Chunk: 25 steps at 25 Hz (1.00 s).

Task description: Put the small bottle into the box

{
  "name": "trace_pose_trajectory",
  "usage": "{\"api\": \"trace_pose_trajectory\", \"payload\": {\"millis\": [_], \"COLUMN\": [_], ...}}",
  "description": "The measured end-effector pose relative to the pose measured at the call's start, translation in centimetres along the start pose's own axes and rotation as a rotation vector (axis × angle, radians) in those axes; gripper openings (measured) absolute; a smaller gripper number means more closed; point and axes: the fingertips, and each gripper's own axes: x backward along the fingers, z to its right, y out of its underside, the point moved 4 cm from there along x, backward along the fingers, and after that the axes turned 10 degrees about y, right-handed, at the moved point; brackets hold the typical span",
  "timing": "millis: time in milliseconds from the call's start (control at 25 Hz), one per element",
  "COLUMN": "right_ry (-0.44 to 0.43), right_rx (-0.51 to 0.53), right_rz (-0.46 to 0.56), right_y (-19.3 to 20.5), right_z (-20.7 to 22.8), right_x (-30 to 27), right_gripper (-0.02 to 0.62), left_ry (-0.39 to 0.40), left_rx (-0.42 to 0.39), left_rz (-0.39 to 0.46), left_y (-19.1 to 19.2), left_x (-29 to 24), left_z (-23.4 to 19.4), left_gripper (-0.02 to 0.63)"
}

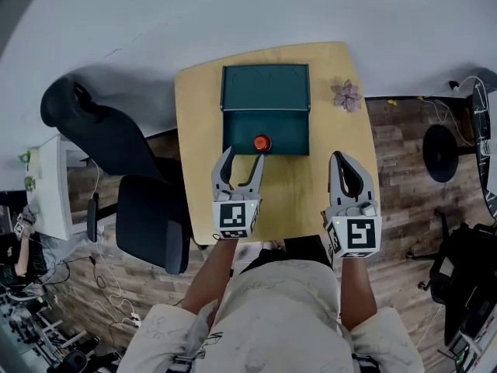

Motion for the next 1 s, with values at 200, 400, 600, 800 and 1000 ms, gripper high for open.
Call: {"api": "trace_pose_trajectory", "payload": {"millis": [200, 400, 600, 800, 1000], "right_ry": [-0.025, -0.039, -0.052, -0.074, -0.087], "right_rx": [0.031, 0.055, 0.085, 0.103, 0.122], "right_rz": [0.034, 0.066, 0.110, 0.140, 0.159], "right_y": [-1.6, -3.3, -5.1, -6.5, -7.3], "right_z": [-2.3, -4.8, -6.7, -8.8, -10.5], "right_x": [1.3, 3.5, 5.2, 7.2, 8.5], "right_gripper": [0.015, 0.015, 0.015, 0.015, 0.015], "left_ry": [-0.041, -0.090, -0.154, -0.227, -0.260], "left_rx": [0.003, -0.001, -0.029, -0.042, -0.045], "left_rz": [0.043, 0.090, 0.148, 0.187, 0.219], "left_y": [-1.3, -3.1, -5.4, -7.2, -8.5], "left_x": [4.1, 9.4, 14.5, 19.7, 23.1], "left_z": [-1.0, -2.1, -3.5, -4.7, -5.4], "left_gripper": [0.261, 0.261, 0.261, 0.259, 0.259]}}
